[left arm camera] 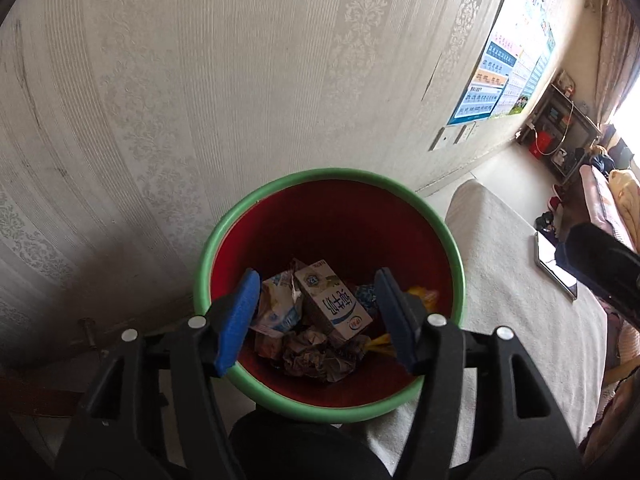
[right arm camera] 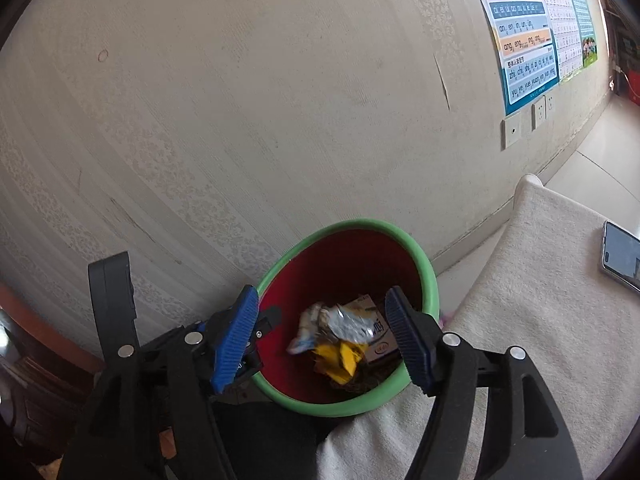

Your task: Collect trash

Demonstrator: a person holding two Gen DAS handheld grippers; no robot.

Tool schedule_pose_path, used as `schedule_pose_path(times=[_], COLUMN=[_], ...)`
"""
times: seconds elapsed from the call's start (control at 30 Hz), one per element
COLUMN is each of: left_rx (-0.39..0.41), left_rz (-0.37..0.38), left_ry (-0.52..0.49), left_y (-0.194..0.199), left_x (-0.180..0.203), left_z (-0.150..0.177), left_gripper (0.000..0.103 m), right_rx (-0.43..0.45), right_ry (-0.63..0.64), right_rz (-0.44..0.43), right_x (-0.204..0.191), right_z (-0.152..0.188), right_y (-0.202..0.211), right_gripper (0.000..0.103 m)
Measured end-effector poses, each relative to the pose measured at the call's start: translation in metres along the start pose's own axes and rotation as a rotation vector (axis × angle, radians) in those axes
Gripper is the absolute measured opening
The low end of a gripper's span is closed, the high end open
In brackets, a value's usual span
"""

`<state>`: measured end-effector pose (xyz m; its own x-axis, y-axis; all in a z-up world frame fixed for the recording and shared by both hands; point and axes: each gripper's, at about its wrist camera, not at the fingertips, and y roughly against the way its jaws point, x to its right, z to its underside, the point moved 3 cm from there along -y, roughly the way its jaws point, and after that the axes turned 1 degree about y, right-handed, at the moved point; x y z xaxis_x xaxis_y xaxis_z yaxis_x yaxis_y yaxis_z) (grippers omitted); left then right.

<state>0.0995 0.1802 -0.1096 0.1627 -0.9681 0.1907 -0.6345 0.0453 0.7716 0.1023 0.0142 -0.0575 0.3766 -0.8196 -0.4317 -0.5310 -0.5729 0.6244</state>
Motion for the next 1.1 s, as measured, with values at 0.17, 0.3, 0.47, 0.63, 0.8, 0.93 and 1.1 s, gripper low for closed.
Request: schedule_pose_path(times=[0.17,0.3,0.47,0.63,0.8,0.93,1.1], left_rx=[0.121,0.241,0.359,0.408,0.453,0.400,0.395], left_rz=[0.017,0.061,0.202,0.203,0.154,0.137,0.130], left_ry=[-0.091,-0.148,-0.139,-0.201,-0.244,-0.235,-0.232], left_y=[0.027,0.056,0.087,0.106,0.112,0.103,0.103], left_x=[0.038,0.089,0.147,0.191,0.201,0.201,0.201], left_z=[-0.001,-0.004,-0.004,0.005,0.018,0.018,0.021], left_gripper=[0.084,0.098,0.098,0.098,0.098,0.098,0.098], right_rx=[0.187,0.372,0.573,0.496,0.527,0.519,0.518], right_ry=[0.094,0.215,0.216,0.092,-0.024,-0.082,-0.085], right_rz=[0.109,0.249,0.462,0.607,0.733,0.776,0.772], right_x=[0.002,0.002,0.026,0.082,0.129,0.153,0.156], right_z=[-0.010,-0.007,0.007,0.012,0.020,0.025,0.028], right_y=[0.066,0.131,0.186,0.206,0.234,0.244,0.249], right_gripper=[0.085,0.096,0.096,0.096,0.096,0.096,0.096])
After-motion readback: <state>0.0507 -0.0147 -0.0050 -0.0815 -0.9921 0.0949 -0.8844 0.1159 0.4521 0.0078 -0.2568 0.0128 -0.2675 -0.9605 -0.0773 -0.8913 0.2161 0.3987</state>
